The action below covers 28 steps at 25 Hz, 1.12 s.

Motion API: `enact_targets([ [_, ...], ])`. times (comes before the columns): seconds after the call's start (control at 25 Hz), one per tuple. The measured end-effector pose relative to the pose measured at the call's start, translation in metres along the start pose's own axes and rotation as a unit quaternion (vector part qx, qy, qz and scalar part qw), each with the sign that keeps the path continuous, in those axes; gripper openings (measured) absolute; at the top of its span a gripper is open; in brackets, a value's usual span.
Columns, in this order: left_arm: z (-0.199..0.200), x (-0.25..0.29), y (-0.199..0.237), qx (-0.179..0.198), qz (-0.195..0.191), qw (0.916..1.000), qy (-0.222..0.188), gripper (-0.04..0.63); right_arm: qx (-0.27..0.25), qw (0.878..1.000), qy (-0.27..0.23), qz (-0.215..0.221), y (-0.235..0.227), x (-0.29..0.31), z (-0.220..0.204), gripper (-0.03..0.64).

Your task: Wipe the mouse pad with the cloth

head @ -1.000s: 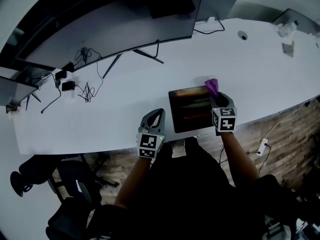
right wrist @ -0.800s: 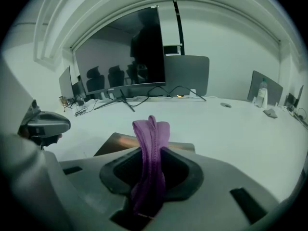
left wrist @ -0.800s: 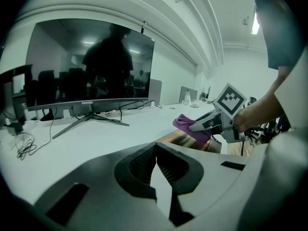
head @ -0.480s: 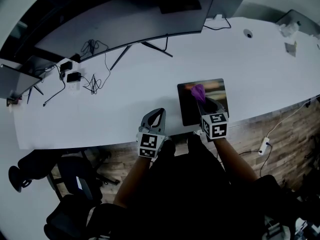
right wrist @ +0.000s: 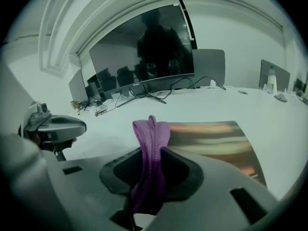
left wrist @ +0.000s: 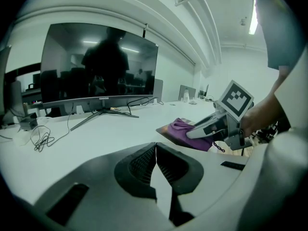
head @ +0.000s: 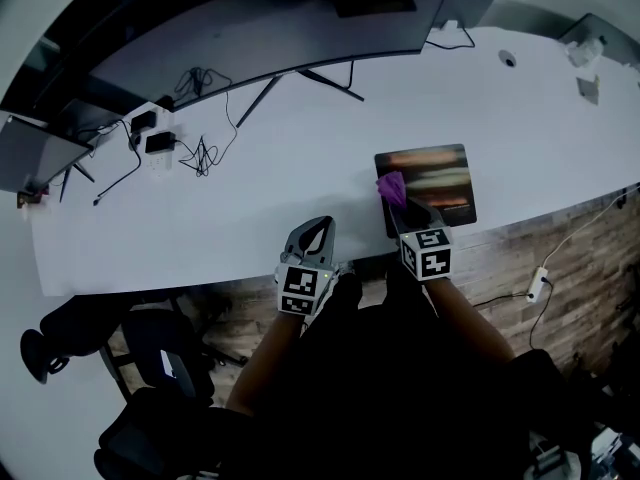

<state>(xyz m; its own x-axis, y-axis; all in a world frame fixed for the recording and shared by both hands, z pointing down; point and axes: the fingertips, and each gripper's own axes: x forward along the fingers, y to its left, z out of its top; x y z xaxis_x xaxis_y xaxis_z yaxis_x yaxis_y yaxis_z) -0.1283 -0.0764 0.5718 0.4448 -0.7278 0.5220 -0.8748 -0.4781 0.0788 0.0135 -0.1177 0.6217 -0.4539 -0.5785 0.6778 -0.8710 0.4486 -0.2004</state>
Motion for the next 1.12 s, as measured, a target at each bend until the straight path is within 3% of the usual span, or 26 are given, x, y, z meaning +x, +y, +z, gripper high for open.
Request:
enact_targets([
  [0.4, -0.017, -0.015, 0.012, 0.004, -0.002, 0.9999, 0.011, 0.021, 0.017, 1.000, 0.002, -0.010, 0.009, 0.009, -0.011, 0.118],
  [1.12, 0.006, 0.024, -0.017, -0.028, -0.018, 0.9995, 0.002, 0.021, 0.039, 0.999, 0.007, -0.034, -0.053, -0.011, -0.015, 0.118],
])
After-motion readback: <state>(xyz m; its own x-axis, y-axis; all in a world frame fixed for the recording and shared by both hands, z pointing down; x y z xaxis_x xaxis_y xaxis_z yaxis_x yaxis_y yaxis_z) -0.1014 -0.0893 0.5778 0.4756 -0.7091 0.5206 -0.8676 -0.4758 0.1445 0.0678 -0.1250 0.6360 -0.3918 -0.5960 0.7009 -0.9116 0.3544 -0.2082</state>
